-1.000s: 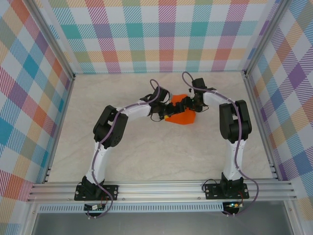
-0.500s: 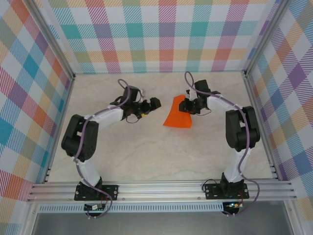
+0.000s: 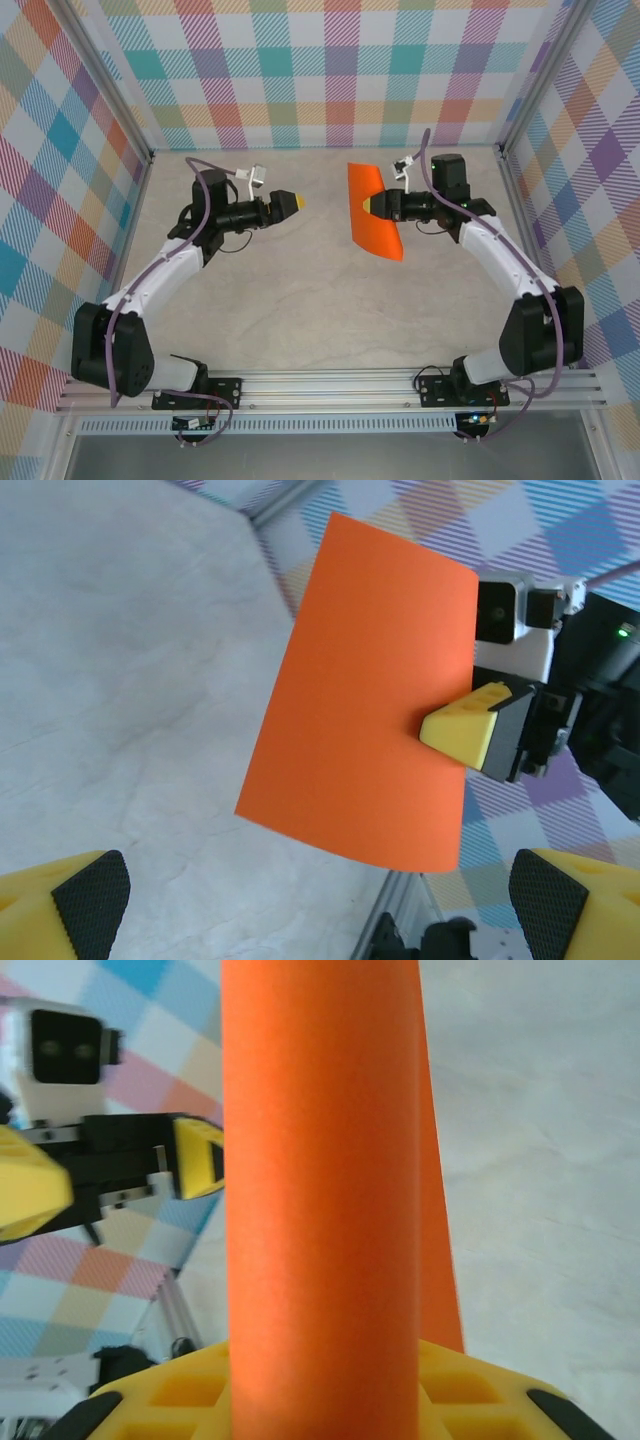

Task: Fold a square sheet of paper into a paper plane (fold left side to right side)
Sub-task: Pick up the square sheet of paper from the center of the table, then place a square sheet of paper at the center of the table.

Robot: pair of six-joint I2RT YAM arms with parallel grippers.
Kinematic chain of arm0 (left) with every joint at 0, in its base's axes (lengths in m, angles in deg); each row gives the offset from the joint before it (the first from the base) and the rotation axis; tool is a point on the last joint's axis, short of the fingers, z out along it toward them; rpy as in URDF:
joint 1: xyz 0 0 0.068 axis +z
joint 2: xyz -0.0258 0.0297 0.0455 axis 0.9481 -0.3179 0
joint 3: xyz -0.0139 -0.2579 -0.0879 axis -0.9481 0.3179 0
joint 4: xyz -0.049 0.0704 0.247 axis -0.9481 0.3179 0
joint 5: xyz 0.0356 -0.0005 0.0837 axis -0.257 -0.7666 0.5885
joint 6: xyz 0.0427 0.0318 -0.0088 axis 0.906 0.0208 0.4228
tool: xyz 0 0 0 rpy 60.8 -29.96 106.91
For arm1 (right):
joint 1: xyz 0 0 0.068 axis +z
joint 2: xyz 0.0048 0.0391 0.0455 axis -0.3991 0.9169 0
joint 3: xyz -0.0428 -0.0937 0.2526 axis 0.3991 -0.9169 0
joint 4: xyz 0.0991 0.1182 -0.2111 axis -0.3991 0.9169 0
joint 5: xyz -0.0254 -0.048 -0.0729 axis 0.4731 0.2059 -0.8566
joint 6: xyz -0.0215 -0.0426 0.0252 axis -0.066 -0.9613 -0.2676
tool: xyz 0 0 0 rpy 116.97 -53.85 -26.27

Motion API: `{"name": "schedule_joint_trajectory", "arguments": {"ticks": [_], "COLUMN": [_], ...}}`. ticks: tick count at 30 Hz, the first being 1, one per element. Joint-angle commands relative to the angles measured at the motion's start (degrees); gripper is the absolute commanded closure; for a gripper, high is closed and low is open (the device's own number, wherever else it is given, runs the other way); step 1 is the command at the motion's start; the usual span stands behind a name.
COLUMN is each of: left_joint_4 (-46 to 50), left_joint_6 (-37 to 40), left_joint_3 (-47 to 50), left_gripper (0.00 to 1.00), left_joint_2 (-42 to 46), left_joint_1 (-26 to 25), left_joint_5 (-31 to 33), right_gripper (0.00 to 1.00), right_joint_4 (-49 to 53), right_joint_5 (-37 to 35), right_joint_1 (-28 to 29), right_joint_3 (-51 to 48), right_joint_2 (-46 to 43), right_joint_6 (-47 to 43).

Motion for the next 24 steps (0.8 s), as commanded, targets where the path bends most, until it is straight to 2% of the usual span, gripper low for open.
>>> {"name": "schedule_joint_trajectory", "arguments": {"ticks": [1,5,9,14,18,21,24], "left_joint_4": [-2.41,-5.00,-5.66,-3.88,-2.33,-2.35,-3.18], "left_joint_6": [1.94,1.92,5.60,8.72,10.48,11.07,11.07], "left_joint_3": [-1.71,-2.21,-2.90,-5.26,-7.43,-7.79,-7.22], "left_gripper": [0.00,0.00,0.00,0.00,0.02,0.15,0.44], "left_joint_2": [3.13,5.51,6.98,6.56,6.01,6.30,6.98], "left_joint_1": [-0.05,-2.28,-5.29,-8.91,-11.32,-11.97,-12.31], "left_joint_5": [-5.83,-7.31,-9.01,-10.13,-10.47,-11.01,-11.67], "right_gripper": [0.70,0.69,0.69,0.70,0.69,0.69,0.69], "right_joint_4": [-3.06,-4.20,-5.55,-5.54,-4.74,-4.41,-4.84], "right_joint_5": [9.16,12.23,16.26,18.13,16.93,14.87,12.30], "right_joint_1": [0.86,2.77,4.64,7.55,8.93,8.92,8.92], "right_joint_3": [-0.55,0.34,1.40,3.56,4.56,4.24,2.80], "right_joint_2": [-4.59,-8.73,-11.02,-11.78,-11.79,-12.32,-14.09], "right_joint_6": [-0.18,1.65,2.24,2.15,1.38,1.28,1.21]}}
